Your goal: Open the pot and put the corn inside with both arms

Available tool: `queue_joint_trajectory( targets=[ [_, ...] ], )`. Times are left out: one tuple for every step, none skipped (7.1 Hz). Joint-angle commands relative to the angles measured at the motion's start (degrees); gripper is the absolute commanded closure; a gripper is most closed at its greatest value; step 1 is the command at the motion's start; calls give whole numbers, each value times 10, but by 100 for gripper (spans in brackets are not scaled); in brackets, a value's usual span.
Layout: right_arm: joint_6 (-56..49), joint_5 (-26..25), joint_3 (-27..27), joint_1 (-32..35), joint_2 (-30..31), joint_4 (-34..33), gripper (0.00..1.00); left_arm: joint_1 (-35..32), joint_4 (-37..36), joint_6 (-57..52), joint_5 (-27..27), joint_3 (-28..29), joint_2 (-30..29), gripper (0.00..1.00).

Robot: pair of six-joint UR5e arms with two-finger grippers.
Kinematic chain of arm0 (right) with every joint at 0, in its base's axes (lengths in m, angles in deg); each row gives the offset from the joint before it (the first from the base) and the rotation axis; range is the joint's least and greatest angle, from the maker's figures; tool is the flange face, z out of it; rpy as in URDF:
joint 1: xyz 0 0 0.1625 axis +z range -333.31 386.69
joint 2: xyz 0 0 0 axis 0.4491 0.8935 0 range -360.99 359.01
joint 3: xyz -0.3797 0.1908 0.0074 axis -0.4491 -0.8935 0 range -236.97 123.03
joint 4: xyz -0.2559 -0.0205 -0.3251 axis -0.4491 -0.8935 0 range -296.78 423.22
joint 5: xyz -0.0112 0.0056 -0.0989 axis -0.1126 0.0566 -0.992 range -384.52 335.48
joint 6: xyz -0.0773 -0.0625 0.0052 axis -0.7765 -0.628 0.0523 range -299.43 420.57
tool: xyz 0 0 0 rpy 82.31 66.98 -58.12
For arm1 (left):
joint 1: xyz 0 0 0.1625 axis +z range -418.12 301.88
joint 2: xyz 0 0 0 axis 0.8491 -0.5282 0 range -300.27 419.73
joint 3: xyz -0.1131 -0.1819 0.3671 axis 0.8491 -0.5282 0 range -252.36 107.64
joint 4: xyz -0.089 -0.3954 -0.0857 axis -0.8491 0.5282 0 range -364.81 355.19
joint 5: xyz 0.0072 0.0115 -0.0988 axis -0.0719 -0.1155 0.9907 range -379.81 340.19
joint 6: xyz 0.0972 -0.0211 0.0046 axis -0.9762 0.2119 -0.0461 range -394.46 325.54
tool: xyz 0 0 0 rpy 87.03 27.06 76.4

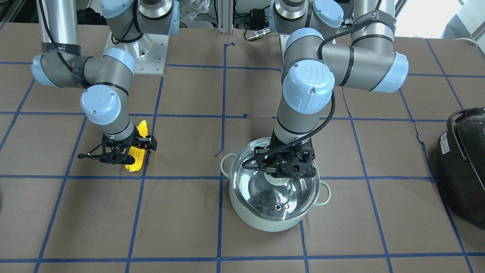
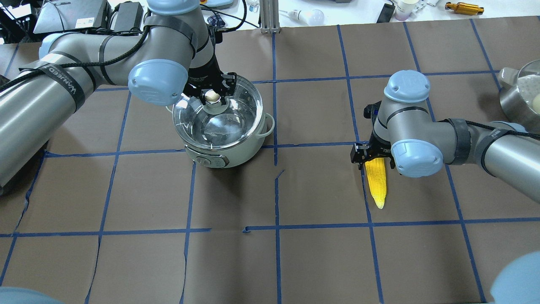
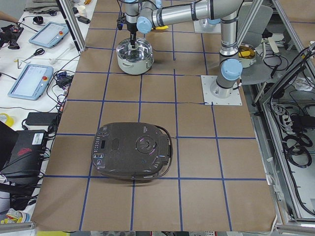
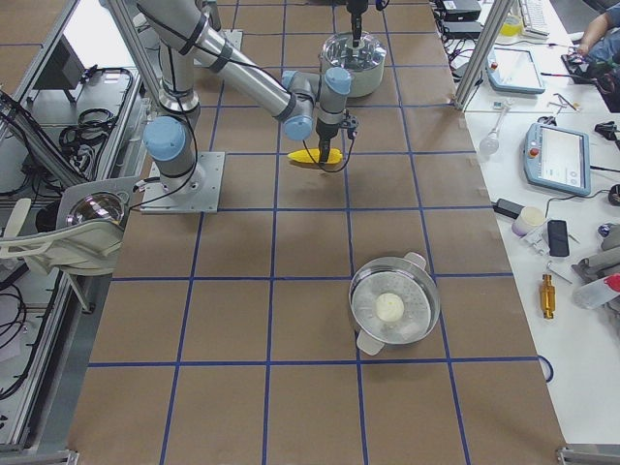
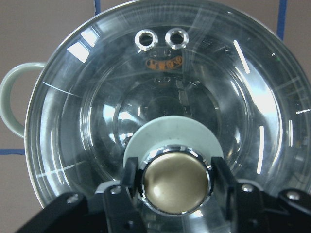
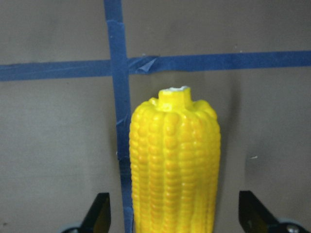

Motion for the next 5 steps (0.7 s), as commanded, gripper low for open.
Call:
queue_joint_trajectory(
  targets=[
    [0, 3, 0, 0, -7, -11, 46, 4, 9, -7, 0, 9, 21, 76],
    [-3, 3, 0, 0, -7, -46, 62, 5, 15, -13, -1, 21, 35, 77],
    [-6, 4, 0, 0, -7, -47, 86, 19, 30, -23, -1, 31, 47, 86],
    [-5, 4, -5, 0, -8, -47, 98, 66, 56, -64, 1, 31, 57, 86],
    [3, 3, -14, 0, -5, -44, 100, 117, 65, -139, 4, 26, 68, 86]
  ],
)
